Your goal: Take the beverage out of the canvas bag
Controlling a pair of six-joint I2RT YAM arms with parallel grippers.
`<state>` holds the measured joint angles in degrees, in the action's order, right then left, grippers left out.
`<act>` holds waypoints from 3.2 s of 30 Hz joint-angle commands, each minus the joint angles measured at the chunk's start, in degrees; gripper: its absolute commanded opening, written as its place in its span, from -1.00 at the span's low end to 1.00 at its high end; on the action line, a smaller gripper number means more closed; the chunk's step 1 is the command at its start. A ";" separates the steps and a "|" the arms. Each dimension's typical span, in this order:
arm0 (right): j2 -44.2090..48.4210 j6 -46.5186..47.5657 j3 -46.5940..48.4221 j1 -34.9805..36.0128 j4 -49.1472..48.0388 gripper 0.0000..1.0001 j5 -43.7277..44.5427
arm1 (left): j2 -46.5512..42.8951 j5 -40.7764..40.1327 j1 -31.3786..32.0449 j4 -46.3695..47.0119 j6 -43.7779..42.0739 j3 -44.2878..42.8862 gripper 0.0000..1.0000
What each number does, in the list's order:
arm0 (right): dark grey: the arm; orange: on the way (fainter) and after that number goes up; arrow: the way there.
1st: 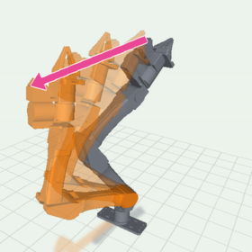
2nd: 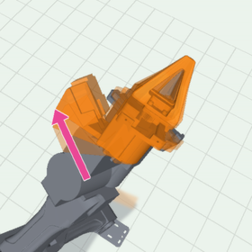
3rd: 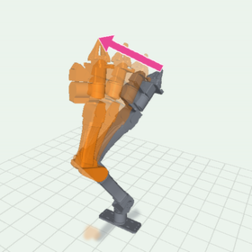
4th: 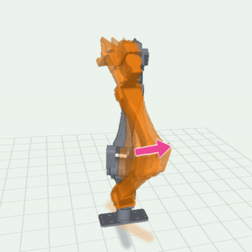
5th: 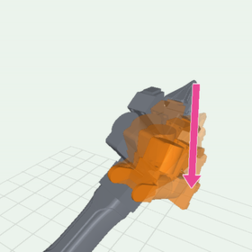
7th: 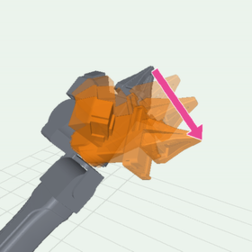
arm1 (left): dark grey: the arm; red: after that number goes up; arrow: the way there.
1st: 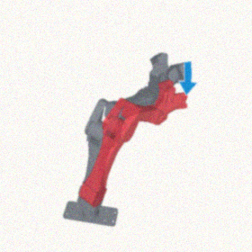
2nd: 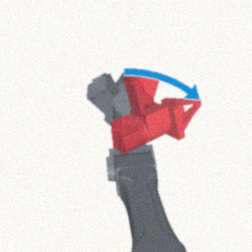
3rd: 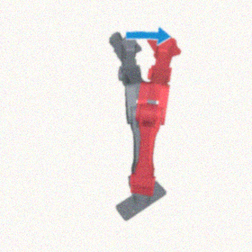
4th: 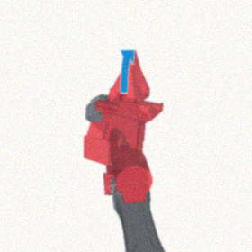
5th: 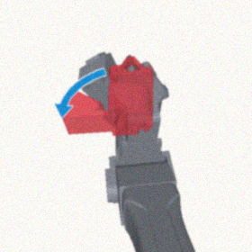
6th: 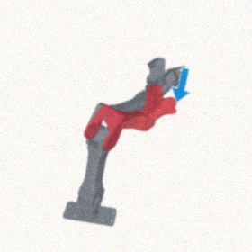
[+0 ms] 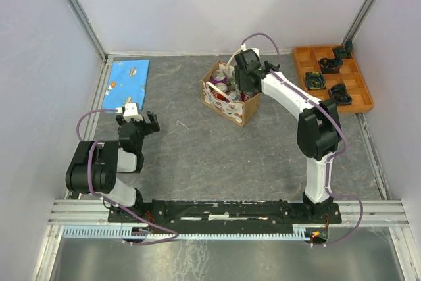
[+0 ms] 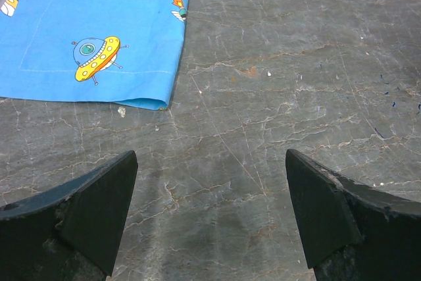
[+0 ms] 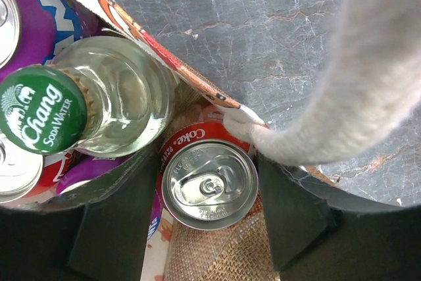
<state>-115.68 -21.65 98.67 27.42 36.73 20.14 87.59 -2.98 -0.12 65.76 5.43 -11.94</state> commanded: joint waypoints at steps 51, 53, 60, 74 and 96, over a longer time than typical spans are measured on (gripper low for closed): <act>-0.14 9.07 11.01 0.76 6.92 -1.00 3.96 | -0.66 -1.33 0.32 2.07 -3.67 -1.27 0.99; 0.84 9.57 11.91 0.85 6.93 -1.00 3.91 | -0.59 -1.37 0.30 2.14 -3.68 -1.33 0.99; 4.63 9.89 12.09 1.23 6.15 -1.00 3.66 | -0.54 -1.38 0.30 2.10 -3.68 -1.32 0.99; 8.46 11.01 10.78 2.44 3.80 -1.00 3.59 | -0.62 -1.33 0.30 2.05 -3.68 -1.33 0.99; 18.04 15.88 16.38 2.95 0.87 -1.00 14.46 | -0.58 -1.38 0.30 2.06 -3.68 -1.28 0.99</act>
<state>-104.73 -8.05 112.92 30.46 45.01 27.55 87.59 -3.01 -0.12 65.73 5.43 -11.97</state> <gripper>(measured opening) 0.692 0.992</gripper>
